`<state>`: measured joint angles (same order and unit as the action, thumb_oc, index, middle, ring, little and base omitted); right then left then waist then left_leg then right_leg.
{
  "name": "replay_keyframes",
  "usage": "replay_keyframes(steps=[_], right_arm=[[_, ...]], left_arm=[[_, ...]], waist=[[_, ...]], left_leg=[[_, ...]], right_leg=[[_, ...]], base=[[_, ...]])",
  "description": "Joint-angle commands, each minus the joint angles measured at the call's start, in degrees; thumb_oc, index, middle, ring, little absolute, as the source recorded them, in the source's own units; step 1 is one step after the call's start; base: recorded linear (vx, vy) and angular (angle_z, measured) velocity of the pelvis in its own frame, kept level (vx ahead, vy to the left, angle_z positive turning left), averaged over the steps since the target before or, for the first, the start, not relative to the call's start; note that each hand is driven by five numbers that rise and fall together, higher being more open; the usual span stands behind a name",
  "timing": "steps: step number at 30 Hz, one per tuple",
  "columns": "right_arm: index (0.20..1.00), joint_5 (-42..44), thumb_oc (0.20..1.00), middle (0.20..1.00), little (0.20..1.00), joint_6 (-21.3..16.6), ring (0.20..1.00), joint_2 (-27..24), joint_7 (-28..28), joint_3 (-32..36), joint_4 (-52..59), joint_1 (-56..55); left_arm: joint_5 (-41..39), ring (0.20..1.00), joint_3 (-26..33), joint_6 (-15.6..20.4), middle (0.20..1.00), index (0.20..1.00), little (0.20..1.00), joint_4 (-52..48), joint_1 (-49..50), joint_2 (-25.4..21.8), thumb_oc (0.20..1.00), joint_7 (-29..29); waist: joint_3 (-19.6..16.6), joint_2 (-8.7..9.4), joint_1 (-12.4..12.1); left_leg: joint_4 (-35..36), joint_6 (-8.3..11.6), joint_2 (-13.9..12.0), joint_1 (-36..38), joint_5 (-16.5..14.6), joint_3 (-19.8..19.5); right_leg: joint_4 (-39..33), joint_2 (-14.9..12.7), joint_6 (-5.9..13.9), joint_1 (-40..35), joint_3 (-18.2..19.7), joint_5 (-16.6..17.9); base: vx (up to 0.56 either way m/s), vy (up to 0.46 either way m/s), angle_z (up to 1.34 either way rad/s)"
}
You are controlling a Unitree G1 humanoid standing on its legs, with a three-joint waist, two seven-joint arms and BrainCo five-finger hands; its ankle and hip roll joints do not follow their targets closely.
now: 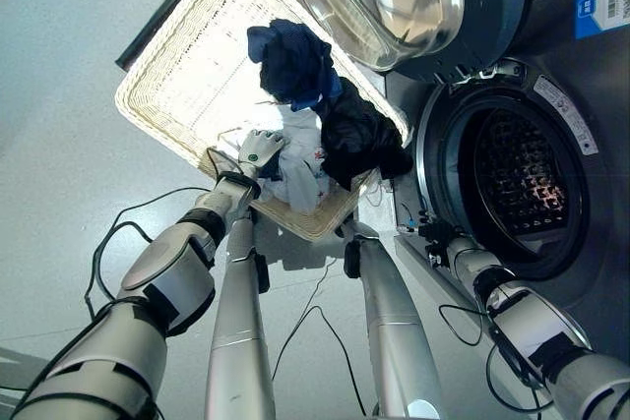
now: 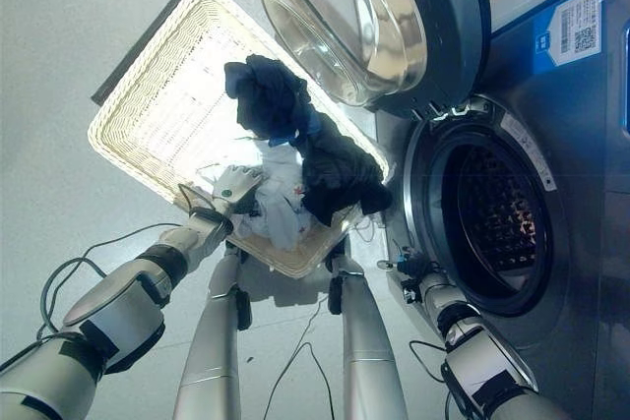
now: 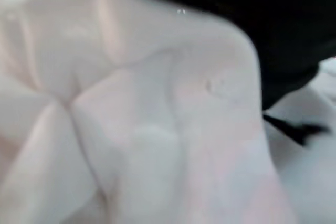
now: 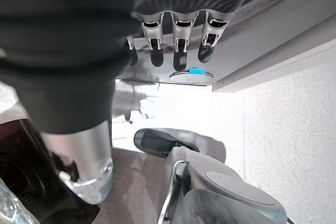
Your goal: Put the clothes into the washing machine.
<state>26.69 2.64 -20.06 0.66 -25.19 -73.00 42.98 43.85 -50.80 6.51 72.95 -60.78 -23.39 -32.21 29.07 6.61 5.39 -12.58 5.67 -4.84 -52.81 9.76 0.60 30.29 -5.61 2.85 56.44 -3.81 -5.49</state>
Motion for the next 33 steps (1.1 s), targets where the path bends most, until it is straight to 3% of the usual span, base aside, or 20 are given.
replay_keyframes(steps=[1, 7, 12, 13, 14, 17, 18, 20, 21, 22, 24, 27, 33], right_arm=[[1.000, 1.87, 1.000, 1.000, 1.000, 0.15, 1.000, -0.53, 0.88, -0.97, -0.97, -2.08], [1.000, 4.26, 1.000, 1.000, 1.000, -1.01, 1.000, -0.34, -0.11, -0.81, -0.90, -2.01], [1.000, 11.28, 1.000, 1.000, 1.000, -3.98, 1.000, -0.01, -3.12, 0.12, -0.20, -1.92], [1.000, 13.51, 1.000, 1.000, 1.000, -5.32, 1.000, 0.06, -4.23, 0.60, 0.05, -1.89], [1.000, 17.70, 1.000, 1.000, 1.000, -7.57, 1.000, 0.11, -6.45, 2.13, 1.28, -2.01], [1.000, 21.56, 1.000, 1.000, 1.000, -11.47, 1.000, -0.15, -9.01, 4.15, 3.30, -2.62], [1.000, 24.37, 1.000, 1.000, 1.000, -13.34, 1.000, -0.39, -9.81, 5.61, 5.92, -3.13], [1.000, 26.01, 1.000, 1.000, 1.000, -14.58, 1.000, -0.71, -9.58, 6.84, 9.60, -4.07], [1.000, 28.37, 1.000, 1.000, 1.000, -16.11, 1.000, -0.82, -9.19, 7.91, 13.64, -4.99], [1.000, 28.44, 1.000, 1.000, 1.000, -15.94, 1.000, -0.87, -8.72, 8.36, 15.10, -5.28], [1.000, 30.77, 1.000, 1.000, 1.000, -17.25, 1.000, -1.12, -6.47, 9.88, 24.31, -7.63], [1.000, 31.25, 1.000, 1.000, 1.000, -18.50, 1.000, -1.19, -2.93, 10.96, 33.79, -10.47], [1.000, 28.88, 1.000, 1.000, 1.000, -24.48, 1.000, -0.79, 5.71, 14.61, 49.27, -15.26]], left_arm=[[-0.18, 0.200, 1.32, -0.79, 0.200, 0.200, 0.200, 2.71, 2.75, 1.19, 0.200, 2.42], [-6.16, 0.200, 2.46, -0.83, 0.200, 0.200, 0.200, 2.81, 3.11, 1.56, 0.200, 2.65], [-20.28, 0.200, 6.70, 1.05, 0.200, 0.200, 0.200, 2.90, 4.14, 1.71, 0.200, 0.18], [-24.69, 0.200, 8.29, 2.94, 0.200, 0.200, 0.200, 2.86, 4.33, 1.63, 0.200, -0.33], [-31.84, 0.200, 12.52, 7.01, 0.200, 0.200, 0.200, 2.17, 4.91, 1.42, 0.200, -1.13], [-38.94, 0.200, 17.21, 11.78, 0.200, 0.200, 0.200, -0.51, 5.78, 1.01, 0.200, -1.13], [-44.54, 0.200, 20.52, 15.85, 0.200, 0.200, 0.200, -3.86, 7.09, 0.56, 0.200, 0.68], [-46.87, 0.200, 22.61, 18.47, 0.200, 0.200, 0.200, -7.95, 8.68, 0.44, 0.200, 0.31], [-51.78, 0.200, 24.27, 22.39, 0.200, 0.200, 0.200, -11.68, 10.27, 0.33, 0.200, 1.92], [-52.12, 0.200, 24.91, 22.53, 0.200, 0.200, 0.200, -13.37, 10.75, 0.44, 0.200, 1.99], [-55.97, 0.200, 26.88, 27.47, 0.200, 0.200, 0.200, -21.89, 14.00, 0.54, 0.200, 3.55], [-56.67, 0.200, 28.07, 30.77, 0.200, 0.200, 0.200, -30.81, 17.44, 0.70, 0.200, 4.15], [-56.98, 0.200, 32.25, 37.61, 0.200, 0.200, 0.200, -45.71, 22.06, 0.69, 0.200, 7.94]], waist=[[0.72, 0.12, -0.24], [0.72, 0.24, -0.34], [0.72, 0.32, -0.64], [0.72, 0.34, -0.71], [0.72, 0.36, -0.86], [0.72, -0.03, -1.04], [0.72, -0.42, -1.20], [0.72, -0.80, -1.38], [0.72, -1.25, -1.54], [0.72, -1.37, -1.59], [0.72, -2.07, -1.81], [0.72, -2.78, -2.06], [0.72, -4.25, -2.41]], left_leg=[[-7.02, -0.61, 4.56, -1.86, -5.27, -0.67], [-6.95, -0.62, 4.63, -1.87, -5.09, -0.83], [-6.67, -0.68, 4.74, -1.60, -4.91, -1.09], [-6.65, -0.66, 4.75, -1.51, -4.88, -1.21], [-6.48, -0.55, 4.73, -1.10, -4.79, -1.40], [-6.47, -0.38, 4.71, -0.78, -4.78, -1.56], [-6.31, -0.22, 4.77, -0.56, -4.80, -1.66], [-6.06, -0.08, 4.77, -0.38, -4.79, -1.68], [-5.88, 0.00, 4.97, -0.34, -4.78, -1.73], [-5.78, 0.03, 5.03, -0.27, -4.82, -1.72], [-5.28, 0.17, 5.30, -0.11, -4.92, -1.67], [-4.93, 0.20, 5.47, -0.07, -5.01, -1.51], [-4.58, 0.04, 5.54, 0.25, -5.42, -1.02]], right_leg=[[-15.63, 3.53, 4.69, -1.33, -1.18, 16.93], [-15.79, 3.49, 4.71, -1.40, -1.23, 17.16], [-16.04, 3.45, 4.79, -1.71, -1.21, 17.28], [-16.02, 3.42, 4.82, -1.77, -1.23, 17.31], [-16.07, 3.38, 4.86, -2.15, -1.28, 17.23], [-15.85, 3.21, 4.89, -2.33, -1.32, 16.99], [-15.73, 3.14, 4.87, -2.36, -1.32, 16.84], [-15.60, 3.08, 4.85, -2.42, -1.39, 16.58], [-15.44, 2.93, 4.86, -2.20, -1.51, 16.47], [-15.41, 2.87, 4.87, -2.21, -1.59, 16.39], [-15.32, 2.54, 4.95, -2.02, -1.87, 16.15], [-14.94, 2.25, 5.01, -1.74, -2.17, 15.78], [-14.10, 1.48, 4.94, -1.51, -2.34, 14.59]], base=[[0.00, 0.000, 0.00], [0.00, 0.000, 0.00], [0.00, 0.000, 0.00], [0.00, 0.000, 0.00], [0.00, 0.000, 0.00], [0.00, 0.000, 0.00], [0.00, 0.000, 0.00], [0.00, 0.000, 0.00], [0.00, 0.000, 0.00], [0.00, 0.000, 0.00], [-0.01, 0.010, 0.02], [-0.01, 0.044, 0.06], [0.00, 0.049, 0.01]])
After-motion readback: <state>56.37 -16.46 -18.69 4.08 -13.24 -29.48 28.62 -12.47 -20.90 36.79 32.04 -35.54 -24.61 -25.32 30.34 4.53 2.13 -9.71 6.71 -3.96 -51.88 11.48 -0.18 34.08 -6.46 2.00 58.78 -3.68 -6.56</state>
